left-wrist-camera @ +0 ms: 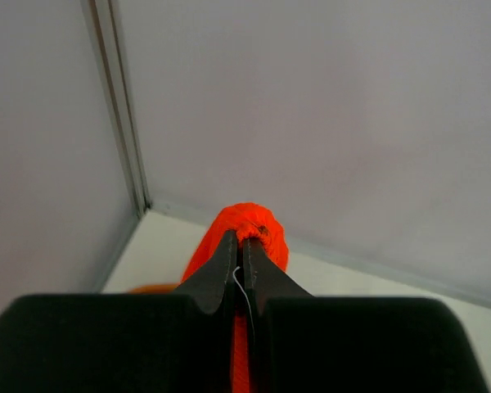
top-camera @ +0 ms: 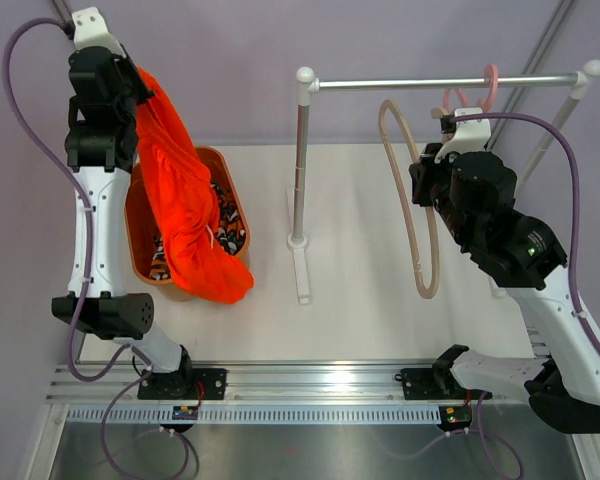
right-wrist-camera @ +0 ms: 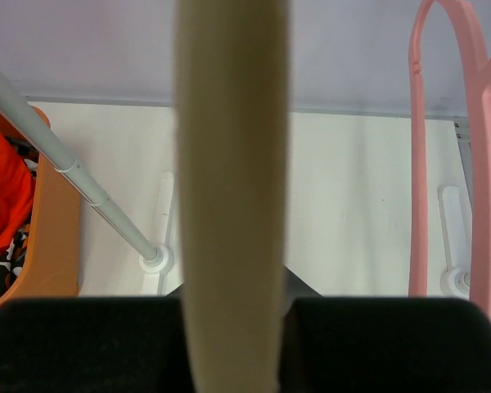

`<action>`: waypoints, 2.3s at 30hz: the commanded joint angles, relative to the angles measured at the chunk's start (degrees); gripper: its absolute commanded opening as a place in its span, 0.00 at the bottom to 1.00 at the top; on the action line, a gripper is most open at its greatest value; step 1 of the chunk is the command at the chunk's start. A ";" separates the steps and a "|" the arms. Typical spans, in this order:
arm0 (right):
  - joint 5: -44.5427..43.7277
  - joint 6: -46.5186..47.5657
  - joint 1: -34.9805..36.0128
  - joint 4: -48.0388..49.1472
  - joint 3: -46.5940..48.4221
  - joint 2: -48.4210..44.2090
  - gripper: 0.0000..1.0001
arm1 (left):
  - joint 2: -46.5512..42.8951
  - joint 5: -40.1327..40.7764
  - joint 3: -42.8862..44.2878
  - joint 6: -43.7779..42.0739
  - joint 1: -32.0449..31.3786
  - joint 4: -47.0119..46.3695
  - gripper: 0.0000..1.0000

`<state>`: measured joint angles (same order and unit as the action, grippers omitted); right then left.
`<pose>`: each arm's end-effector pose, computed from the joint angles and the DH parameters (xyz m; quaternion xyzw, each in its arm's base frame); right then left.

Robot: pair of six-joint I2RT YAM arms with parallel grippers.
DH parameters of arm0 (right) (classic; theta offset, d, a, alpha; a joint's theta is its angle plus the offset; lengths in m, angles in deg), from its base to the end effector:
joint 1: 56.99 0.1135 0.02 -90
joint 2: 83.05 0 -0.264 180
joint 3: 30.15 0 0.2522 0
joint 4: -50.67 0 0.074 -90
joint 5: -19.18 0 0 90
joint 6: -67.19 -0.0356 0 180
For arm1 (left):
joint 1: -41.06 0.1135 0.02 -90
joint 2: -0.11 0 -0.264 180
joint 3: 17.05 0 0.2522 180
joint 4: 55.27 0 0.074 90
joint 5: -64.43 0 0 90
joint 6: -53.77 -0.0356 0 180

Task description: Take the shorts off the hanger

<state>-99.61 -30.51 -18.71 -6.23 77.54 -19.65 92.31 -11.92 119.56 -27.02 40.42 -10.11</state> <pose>0.1558 0.1011 0.5027 -0.0494 0.7702 0.0579 0.6332 0.3190 0.0048 0.5524 -0.1360 0.6985 0.0244 0.7022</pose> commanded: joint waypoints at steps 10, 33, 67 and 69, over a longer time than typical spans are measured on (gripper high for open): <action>1.64 0.85 0.04 1.12 -0.85 -1.70 0.00 | -8.07 -4.42 -42.30 33.04 2.32 -12.14 0.00; 11.39 6.47 -1.54 3.85 2.48 2.43 0.00 | -15.21 -8.46 -48.93 27.53 -4.54 -10.57 0.99; 17.28 8.06 -11.21 6.04 23.14 25.46 0.00 | -38.85 -18.74 -54.38 18.65 -4.54 -7.31 0.99; 17.46 8.06 -11.30 5.87 22.88 25.81 0.00 | -38.77 -18.92 -54.73 18.47 -4.54 -7.32 0.99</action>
<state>-83.53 -23.19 -29.40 -2.75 98.13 5.81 53.91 -28.58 65.49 -7.11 35.81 -16.69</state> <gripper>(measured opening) 0.139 0.988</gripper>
